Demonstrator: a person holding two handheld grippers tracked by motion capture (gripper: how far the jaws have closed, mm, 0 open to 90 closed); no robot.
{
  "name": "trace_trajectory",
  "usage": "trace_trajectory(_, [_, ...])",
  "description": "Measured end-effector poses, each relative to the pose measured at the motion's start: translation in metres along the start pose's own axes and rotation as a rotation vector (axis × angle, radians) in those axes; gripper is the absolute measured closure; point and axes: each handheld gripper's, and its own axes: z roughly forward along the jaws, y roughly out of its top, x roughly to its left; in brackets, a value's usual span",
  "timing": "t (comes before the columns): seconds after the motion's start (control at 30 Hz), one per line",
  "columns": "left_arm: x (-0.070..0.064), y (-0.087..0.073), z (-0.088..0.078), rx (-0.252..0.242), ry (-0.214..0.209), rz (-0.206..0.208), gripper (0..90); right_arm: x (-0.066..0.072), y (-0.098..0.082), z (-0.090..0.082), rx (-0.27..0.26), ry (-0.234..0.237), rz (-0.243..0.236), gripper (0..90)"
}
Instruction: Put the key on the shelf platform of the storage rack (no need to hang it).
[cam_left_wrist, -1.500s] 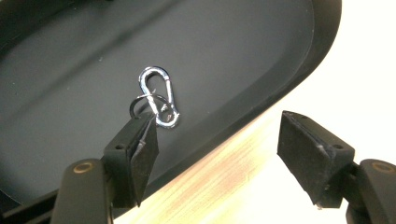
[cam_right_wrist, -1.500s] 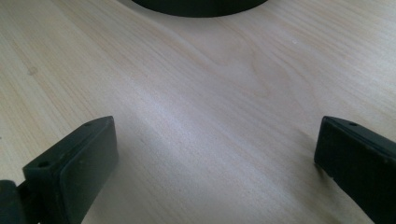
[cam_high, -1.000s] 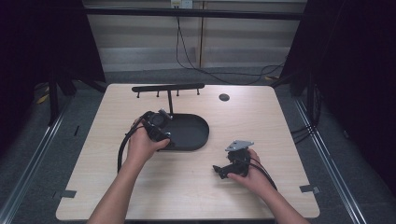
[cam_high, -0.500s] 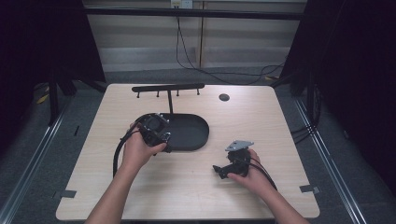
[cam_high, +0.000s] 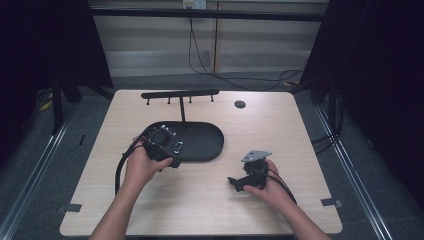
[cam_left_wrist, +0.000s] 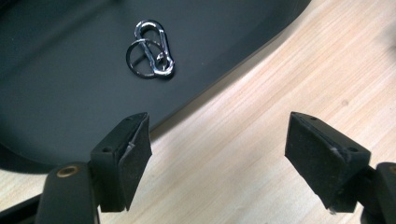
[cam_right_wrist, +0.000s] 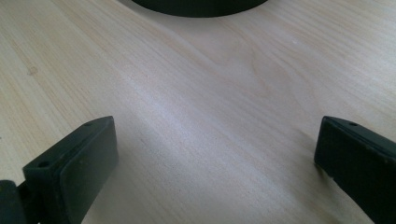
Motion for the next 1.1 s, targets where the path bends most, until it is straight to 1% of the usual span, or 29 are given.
trace_trajectory(0.27, [0.002,-0.011,-0.002,0.001,0.007,-0.002,23.3,0.0,0.0,0.0,0.001,0.0,0.002,0.0])
trace_trajectory(0.3, [0.002,-0.012,-0.002,0.003,0.01,-0.007,23.4,0.0,0.0,0.0,0.001,0.0,0.002,0.0])
trace_trajectory(0.43, [0.003,-0.018,-0.002,0.014,0.008,0.006,23.4,0.0,0.0,0.0,0.001,-0.001,0.001,0.0])
trace_trajectory(0.47, [0.002,-0.019,-0.001,0.011,0.007,-0.003,23.4,0.0,0.0,0.0,0.001,0.0,0.002,0.0])
trace_trajectory(0.57, [0.003,-0.025,0.001,0.01,0.005,-0.011,23.4,0.0,0.0,0.0,0.001,-0.001,0.002,0.0])
trace_trajectory(0.63, [0.004,-0.028,0.003,0.018,0.007,-0.001,23.4,0.0,0.0,0.0,0.001,-0.001,0.002,0.0])
trace_trajectory(0.67, [0.003,-0.03,0.004,0.011,0.008,-0.013,23.4,0.0,0.0,0.0,0.001,-0.001,0.002,0.0])
trace_trajectory(0.7, [0.004,-0.032,0.005,0.015,0.008,-0.007,23.5,0.0,0.0,0.0,0.001,-0.001,0.002,0.0])
trace_trajectory(0.73, [0.004,-0.034,0.005,0.015,0.01,-0.015,23.5,0.0,0.0,0.0,0.001,-0.001,0.002,0.0])
trace_trajectory(0.77, [0.005,-0.036,0.006,0.018,0.012,-0.01,23.5,0.0,0.0,0.0,0.001,-0.001,0.002,0.0])
trace_trajectory(0.83, [0.006,-0.039,0.007,0.019,0.013,-0.019,24.0,0.0,0.0,0.0,0.0,-0.001,0.002,0.0])
trace_trajectory(0.87, [0.007,-0.041,0.008,0.025,0.011,-0.014,24.0,0.0,0.0,0.0,0.0,-0.001,0.002,0.0])
trace_trajectory(0.97, [0.009,-0.046,0.008,0.029,0.018,-0.023,24.1,0.0,0.0,0.0,0.0,-0.001,0.002,0.0])
trace_trajectory(1.07, [0.009,-0.049,0.007,0.021,0.026,-0.019,24.5,0.0,0.0,0.0,0.0,-0.002,0.003,0.0])
trace_trajectory(1.1, [0.009,-0.05,0.007,0.026,0.03,-0.008,24.5,0.0,0.0,0.0,0.0,-0.002,0.002,0.0])
